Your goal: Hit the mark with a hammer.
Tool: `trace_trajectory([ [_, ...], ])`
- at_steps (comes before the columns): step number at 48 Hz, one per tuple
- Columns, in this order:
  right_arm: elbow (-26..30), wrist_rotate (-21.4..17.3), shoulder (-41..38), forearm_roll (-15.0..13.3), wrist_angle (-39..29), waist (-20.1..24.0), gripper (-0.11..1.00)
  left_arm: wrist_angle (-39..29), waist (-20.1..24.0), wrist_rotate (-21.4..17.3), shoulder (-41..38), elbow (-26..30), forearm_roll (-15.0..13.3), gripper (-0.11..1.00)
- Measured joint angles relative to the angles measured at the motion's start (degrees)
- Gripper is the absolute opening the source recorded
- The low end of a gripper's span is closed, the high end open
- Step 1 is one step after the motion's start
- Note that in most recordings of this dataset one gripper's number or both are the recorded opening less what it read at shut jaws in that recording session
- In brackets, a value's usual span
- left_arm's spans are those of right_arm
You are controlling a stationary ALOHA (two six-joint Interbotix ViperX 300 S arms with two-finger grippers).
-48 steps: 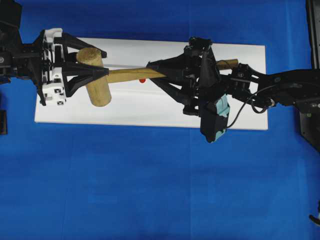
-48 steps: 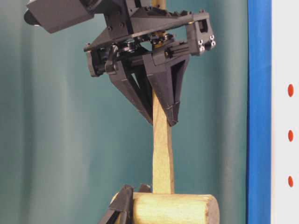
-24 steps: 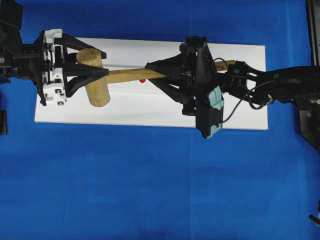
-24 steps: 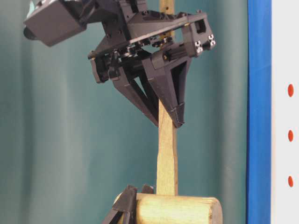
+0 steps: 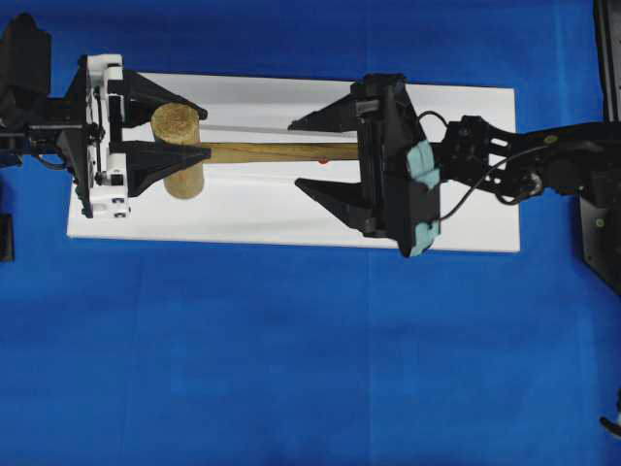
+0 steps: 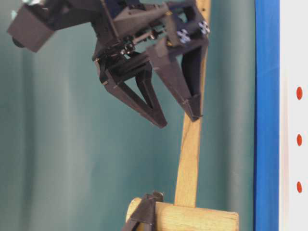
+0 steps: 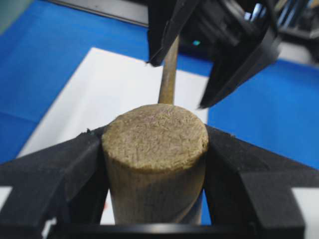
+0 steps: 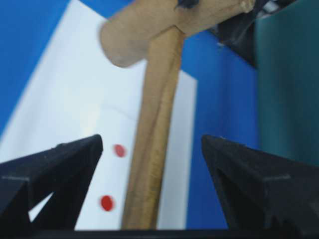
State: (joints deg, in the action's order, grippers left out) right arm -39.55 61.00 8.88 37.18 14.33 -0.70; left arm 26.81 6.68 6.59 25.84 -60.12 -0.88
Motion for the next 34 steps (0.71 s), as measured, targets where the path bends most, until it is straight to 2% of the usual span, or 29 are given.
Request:
trace_trajectory([
  [7,0.2,-3.3,0.5,2.0,-2.1,0.1,0.92,-0.3,-0.3,-8.3,0.0,0.0,0.0,0.46],
  [12,0.2,-5.0,0.5,2.7,-2.2,0.0,0.92,-0.4,-0.8,-11.2,0.0,0.0,0.0,0.46],
  [24,1.0,-7.7,0.2,3.2,-2.5,-1.0,0.92,-0.4,-1.9,-11.8,0.0,0.0,0.0,0.46],
  [34,2.5,-10.0,-4.6,3.3,-2.9,-1.1,0.90,-0.4,-2.1,-11.9,0.0,0.0,0.0,0.46],
])
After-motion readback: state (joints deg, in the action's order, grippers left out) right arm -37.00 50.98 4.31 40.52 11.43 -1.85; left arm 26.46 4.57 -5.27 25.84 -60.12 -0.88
